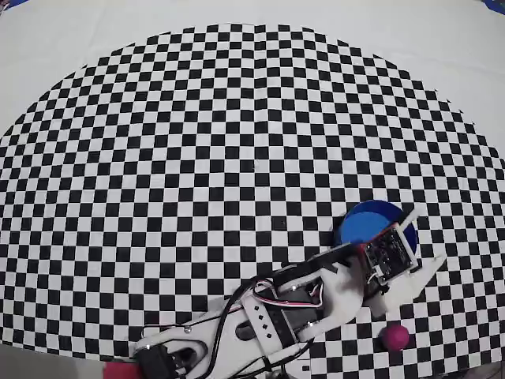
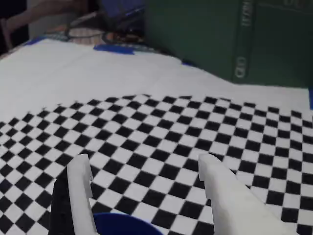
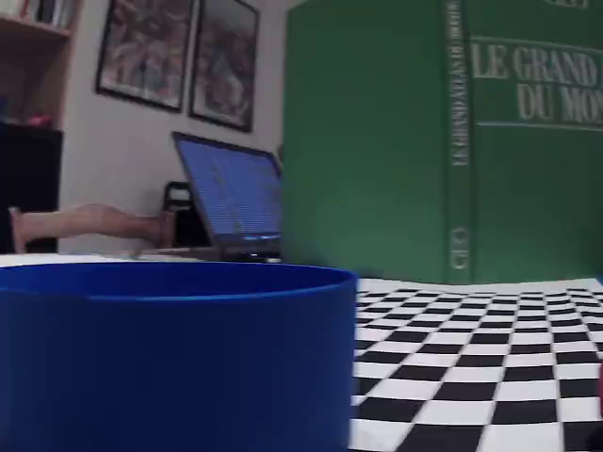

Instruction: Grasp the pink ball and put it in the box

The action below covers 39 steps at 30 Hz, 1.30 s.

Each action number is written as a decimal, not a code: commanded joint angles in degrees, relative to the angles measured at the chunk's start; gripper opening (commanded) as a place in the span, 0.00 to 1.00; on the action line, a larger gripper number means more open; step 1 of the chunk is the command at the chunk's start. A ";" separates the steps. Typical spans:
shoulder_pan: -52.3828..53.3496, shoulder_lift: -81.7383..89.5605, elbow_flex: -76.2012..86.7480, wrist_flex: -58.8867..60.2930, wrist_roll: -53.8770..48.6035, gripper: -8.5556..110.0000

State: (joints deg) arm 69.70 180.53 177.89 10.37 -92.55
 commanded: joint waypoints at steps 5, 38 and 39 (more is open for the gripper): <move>6.24 0.62 0.44 -0.97 0.35 0.28; 19.51 1.93 0.44 -0.97 0.35 0.28; 19.78 2.02 0.44 -0.97 0.35 0.28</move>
State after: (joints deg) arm 87.80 180.70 177.89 10.37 -92.55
